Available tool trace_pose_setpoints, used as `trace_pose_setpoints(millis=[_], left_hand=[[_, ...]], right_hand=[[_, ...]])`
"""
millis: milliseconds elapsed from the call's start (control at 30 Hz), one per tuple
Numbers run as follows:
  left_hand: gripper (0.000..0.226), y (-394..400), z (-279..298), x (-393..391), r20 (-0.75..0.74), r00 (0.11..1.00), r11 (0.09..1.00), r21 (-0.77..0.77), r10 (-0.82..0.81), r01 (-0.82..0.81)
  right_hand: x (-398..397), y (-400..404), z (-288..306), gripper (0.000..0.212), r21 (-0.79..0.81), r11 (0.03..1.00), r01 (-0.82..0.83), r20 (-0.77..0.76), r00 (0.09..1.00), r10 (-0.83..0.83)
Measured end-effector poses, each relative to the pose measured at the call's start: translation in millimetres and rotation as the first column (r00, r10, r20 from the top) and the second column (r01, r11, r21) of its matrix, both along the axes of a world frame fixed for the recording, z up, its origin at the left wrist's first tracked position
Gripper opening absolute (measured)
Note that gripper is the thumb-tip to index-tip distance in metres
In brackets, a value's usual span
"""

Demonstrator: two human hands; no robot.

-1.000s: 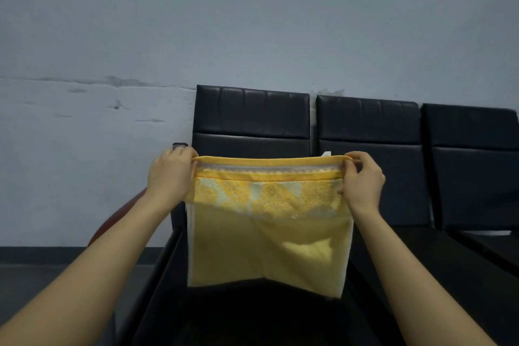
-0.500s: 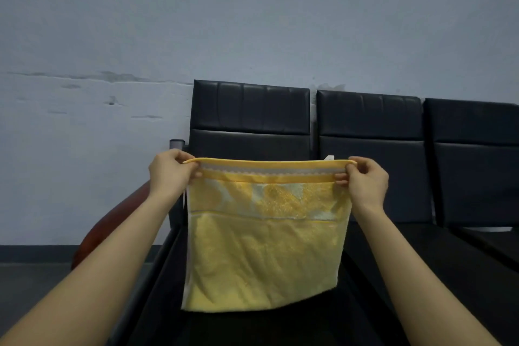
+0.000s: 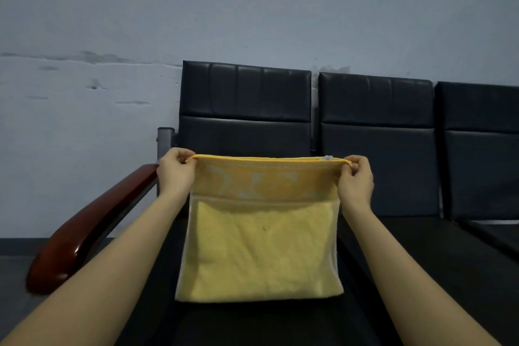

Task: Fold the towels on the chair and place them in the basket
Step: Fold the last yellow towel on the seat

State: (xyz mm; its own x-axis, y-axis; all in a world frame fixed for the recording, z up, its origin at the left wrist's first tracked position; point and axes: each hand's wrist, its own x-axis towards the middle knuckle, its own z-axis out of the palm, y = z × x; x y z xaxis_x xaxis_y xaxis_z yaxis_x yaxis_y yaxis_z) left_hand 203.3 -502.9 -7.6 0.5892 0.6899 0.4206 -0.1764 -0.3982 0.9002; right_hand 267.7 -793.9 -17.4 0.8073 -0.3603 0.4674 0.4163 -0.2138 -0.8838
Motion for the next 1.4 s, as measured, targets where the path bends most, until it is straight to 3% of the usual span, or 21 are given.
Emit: trace_pose_setpoints(millis=[233,400,667,800,967,1133,1267,1400], left_hand=[[0.01,-21.0,28.8,-0.4,0.234,0.972,0.999,0.038,0.01,-0.019],[0.01,-26.7,4.7,-23.9,0.263,0.965,0.999,0.037,0.016,-0.026],[0.006,-29.1,-70.0,-48.6,0.009,0.993,0.985,0.127,0.114,-0.114],[0.006,-33.3,-98.2,-58.3,-0.11,0.981,0.98,0.139,0.158,-0.142],[0.014,-24.5,-140.0,-56.5,-0.3,0.923,0.949,0.27,0.242,-0.161],[0.019,-20.1,-167.8,-42.5,-0.492,0.837,0.949,0.299,0.241,-0.097],[0.02,-14.0,-178.4,-33.4,-0.51,0.837,0.957,0.286,0.2,-0.055],[0.02,-7.1,-171.5,-15.7,-0.42,0.866,0.928,0.354,0.27,-0.117]], right_hand=[[0.9,-2.4,30.5,0.01,0.11,0.993,-0.046,0.173,0.985,0.026],[-20.4,-7.4,12.2,0.012,0.096,0.993,-0.066,0.192,0.98,0.046],[-54.3,-6.6,-65.4,0.014,-0.019,0.999,0.033,-0.029,0.999,-0.033],[-60.1,-7.0,-98.1,0.011,-0.155,0.985,0.075,-0.129,0.987,-0.096],[-52.5,-14.9,-132.5,0.016,-0.238,0.97,0.046,-0.267,0.957,-0.111],[-33.6,-10.1,-155.4,0.02,-0.327,0.944,-0.036,-0.402,0.91,-0.105],[-20.4,-1.1,-157.4,0.021,-0.349,0.936,-0.038,-0.388,0.915,-0.107],[2.4,6.2,-147.3,0.022,-0.371,0.928,0.033,-0.216,0.969,-0.12]])
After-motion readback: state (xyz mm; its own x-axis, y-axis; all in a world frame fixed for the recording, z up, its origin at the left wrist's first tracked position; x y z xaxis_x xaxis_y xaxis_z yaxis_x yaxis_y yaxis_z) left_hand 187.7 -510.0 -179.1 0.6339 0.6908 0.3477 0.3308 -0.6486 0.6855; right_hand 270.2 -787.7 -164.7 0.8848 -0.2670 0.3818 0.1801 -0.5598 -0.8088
